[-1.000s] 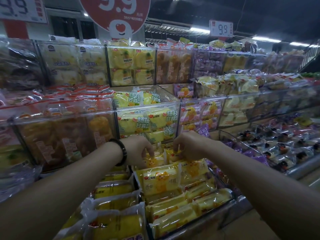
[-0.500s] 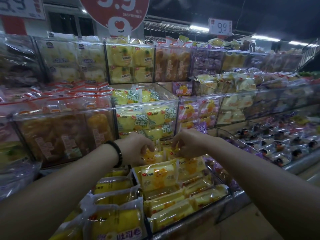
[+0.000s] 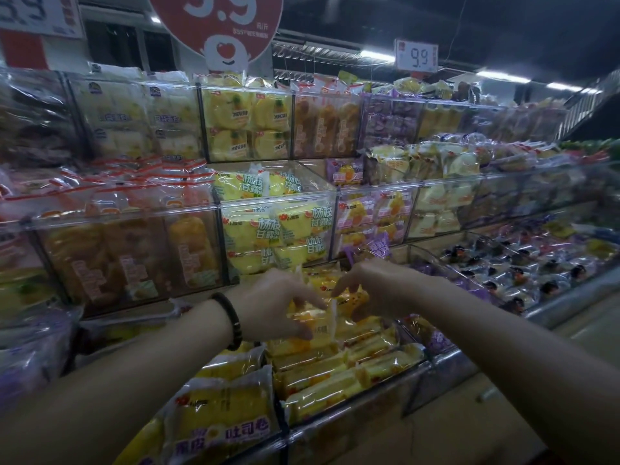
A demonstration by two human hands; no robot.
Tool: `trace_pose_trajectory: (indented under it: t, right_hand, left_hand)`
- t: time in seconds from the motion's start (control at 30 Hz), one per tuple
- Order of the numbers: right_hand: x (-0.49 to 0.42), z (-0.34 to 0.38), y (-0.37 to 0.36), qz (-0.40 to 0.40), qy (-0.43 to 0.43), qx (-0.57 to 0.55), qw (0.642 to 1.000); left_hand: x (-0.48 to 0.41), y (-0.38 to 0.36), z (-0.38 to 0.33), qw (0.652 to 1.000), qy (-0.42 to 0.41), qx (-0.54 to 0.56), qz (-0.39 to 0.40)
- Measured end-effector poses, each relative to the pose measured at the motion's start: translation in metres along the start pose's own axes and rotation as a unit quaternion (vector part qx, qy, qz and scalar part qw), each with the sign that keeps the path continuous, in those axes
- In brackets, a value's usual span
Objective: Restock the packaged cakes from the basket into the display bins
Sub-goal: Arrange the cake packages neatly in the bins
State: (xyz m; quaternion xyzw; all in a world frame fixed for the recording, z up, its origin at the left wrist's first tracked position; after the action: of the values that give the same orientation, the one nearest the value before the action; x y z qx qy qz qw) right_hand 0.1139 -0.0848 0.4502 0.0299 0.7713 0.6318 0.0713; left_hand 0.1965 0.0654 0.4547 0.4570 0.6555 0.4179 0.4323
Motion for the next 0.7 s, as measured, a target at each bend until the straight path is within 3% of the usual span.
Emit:
trace_pose_trajectory:
  t: [0.33, 0.57, 0.7]
  right_hand:
    - [0.004, 0.001, -0.004, -0.068, -0.054, 0.011, 0.996]
    - [0.001, 0.011, -0.008, -0.091, -0.063, 0.001, 0.994]
    - [0.007, 0.012, -0.011, -0.070, -0.064, -0.013, 0.995]
  left_hand:
    - [0.012, 0.000, 0.006, 0.993, 0.040, -0.103, -0.044]
    - [0.011, -0.008, 0.005, 0.991, 0.016, -0.103, -0.080]
    - [0.011, -0.008, 0.010, 0.995, 0.041, -0.072, -0.060]
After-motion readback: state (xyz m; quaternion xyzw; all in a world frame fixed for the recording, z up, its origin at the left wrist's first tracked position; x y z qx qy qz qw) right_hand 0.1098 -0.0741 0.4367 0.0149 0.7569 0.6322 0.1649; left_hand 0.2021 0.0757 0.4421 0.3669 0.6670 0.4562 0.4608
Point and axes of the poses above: each hand's wrist, its own x-axis away from the middle knuckle, its own y-axis out of the back of the hand, z = x × y, the point moved 7 cm from there along -x, towards the middle knuckle, and after that the axes turned 13 degrees about x, right-handed, at the moved point
